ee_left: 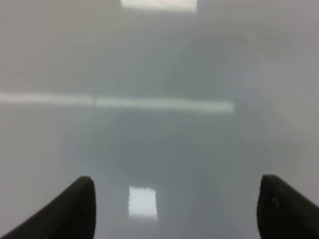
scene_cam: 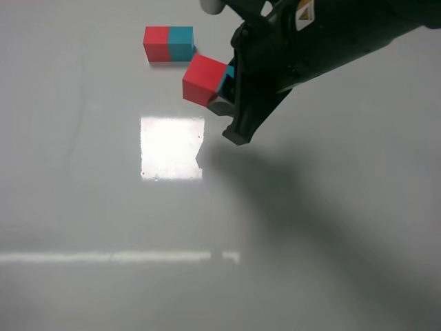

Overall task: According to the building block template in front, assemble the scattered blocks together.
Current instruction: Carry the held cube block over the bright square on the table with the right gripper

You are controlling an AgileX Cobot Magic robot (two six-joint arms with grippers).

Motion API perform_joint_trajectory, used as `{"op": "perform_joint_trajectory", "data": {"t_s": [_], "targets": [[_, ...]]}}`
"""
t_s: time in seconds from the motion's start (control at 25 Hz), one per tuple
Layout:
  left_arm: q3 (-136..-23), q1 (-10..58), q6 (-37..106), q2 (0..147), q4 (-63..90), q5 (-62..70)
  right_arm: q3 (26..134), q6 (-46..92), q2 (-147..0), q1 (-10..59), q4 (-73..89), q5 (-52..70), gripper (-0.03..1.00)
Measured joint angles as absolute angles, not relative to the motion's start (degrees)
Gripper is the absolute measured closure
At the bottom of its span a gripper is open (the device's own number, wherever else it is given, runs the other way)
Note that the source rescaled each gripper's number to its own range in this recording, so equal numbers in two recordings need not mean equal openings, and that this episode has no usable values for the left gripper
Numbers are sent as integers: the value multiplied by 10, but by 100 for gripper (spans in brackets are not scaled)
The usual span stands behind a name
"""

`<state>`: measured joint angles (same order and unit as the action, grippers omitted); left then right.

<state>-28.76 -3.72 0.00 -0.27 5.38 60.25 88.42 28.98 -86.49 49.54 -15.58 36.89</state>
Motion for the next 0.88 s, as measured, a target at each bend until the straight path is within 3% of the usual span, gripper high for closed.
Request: {"op": "perform_joint_trajectory", "data": {"t_s": [0.36, 0.88], "targets": [[-288, -37, 0, -3, 54, 602, 1055, 354, -1023, 561, -158, 481, 95], [-288, -37, 0, -3, 54, 602, 1062, 358, -1058, 537, -191, 504, 95]]}}
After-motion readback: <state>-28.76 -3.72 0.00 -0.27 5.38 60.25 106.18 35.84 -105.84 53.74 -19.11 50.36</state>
